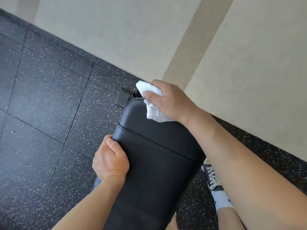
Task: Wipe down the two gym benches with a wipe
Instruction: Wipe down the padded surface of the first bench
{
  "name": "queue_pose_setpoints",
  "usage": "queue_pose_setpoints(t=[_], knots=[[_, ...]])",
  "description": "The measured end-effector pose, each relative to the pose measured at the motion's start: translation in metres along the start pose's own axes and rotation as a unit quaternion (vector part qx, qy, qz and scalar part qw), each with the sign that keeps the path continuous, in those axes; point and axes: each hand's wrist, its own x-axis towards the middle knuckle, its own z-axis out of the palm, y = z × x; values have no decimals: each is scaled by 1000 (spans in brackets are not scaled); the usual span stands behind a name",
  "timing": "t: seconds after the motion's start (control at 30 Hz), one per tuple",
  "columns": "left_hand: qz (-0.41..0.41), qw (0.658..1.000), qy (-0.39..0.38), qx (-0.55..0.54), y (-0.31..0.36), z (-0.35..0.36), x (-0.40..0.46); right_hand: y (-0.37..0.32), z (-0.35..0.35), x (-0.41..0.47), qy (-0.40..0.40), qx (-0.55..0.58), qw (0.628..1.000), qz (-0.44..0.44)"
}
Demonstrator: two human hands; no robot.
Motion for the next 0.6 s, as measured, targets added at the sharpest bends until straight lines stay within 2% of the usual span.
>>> queue_pose_setpoints(t=[0.17,0.3,0.4,0.6], knots=[[12,1000,5,5,-5,1,1,60,-37,-59,10,28,999,29],[17,1000,11,9,-6,3,2,87,-47,-101,60,48,997,24],[22,1000,14,13,-4,4,2,81,-41,-95,85,26,996,21],[28,999,27,21,-6,5,2,26,-19,-28,4,-13,1000,3]])
